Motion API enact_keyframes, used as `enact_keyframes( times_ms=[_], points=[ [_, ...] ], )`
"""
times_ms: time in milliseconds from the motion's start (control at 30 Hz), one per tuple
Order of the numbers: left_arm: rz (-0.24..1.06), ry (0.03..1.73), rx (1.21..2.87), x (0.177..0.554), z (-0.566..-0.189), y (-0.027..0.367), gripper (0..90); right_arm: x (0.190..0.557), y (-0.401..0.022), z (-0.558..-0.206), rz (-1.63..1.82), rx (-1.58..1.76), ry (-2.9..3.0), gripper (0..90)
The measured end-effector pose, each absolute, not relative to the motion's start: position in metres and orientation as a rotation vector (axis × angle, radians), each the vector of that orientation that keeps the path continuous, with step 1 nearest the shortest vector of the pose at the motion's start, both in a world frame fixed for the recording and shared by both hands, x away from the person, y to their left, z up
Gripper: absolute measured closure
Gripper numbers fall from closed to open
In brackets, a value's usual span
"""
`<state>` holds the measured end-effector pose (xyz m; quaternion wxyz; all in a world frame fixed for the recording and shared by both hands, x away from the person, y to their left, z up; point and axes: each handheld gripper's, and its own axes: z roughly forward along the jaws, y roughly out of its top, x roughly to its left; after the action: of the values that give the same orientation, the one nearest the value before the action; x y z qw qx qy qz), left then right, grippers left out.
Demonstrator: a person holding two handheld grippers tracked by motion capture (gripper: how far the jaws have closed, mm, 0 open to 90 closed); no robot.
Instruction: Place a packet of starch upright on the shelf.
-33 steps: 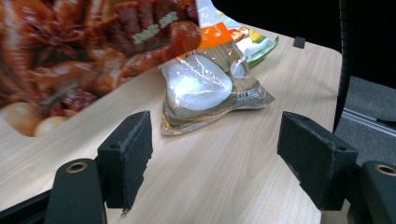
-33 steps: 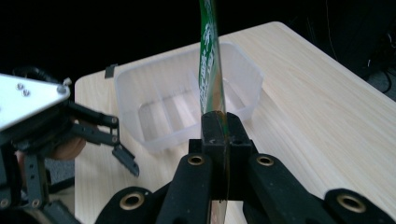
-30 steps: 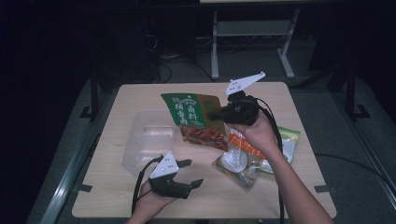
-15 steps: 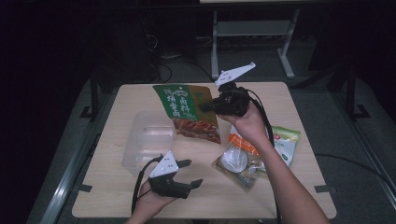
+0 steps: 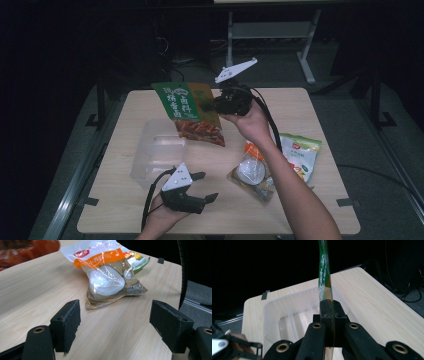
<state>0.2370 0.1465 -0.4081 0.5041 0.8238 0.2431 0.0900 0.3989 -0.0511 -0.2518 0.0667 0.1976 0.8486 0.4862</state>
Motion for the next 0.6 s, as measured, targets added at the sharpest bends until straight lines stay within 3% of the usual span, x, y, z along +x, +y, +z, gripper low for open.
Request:
enact_keyframes(
  times_ms=[600],
  points=[
    [0.233,0.577,1.994,0.240,-0.409,0.152,24.0,0.429,0.011,-0.267,1.513,0.605,2.558,89.7]
  ],
)
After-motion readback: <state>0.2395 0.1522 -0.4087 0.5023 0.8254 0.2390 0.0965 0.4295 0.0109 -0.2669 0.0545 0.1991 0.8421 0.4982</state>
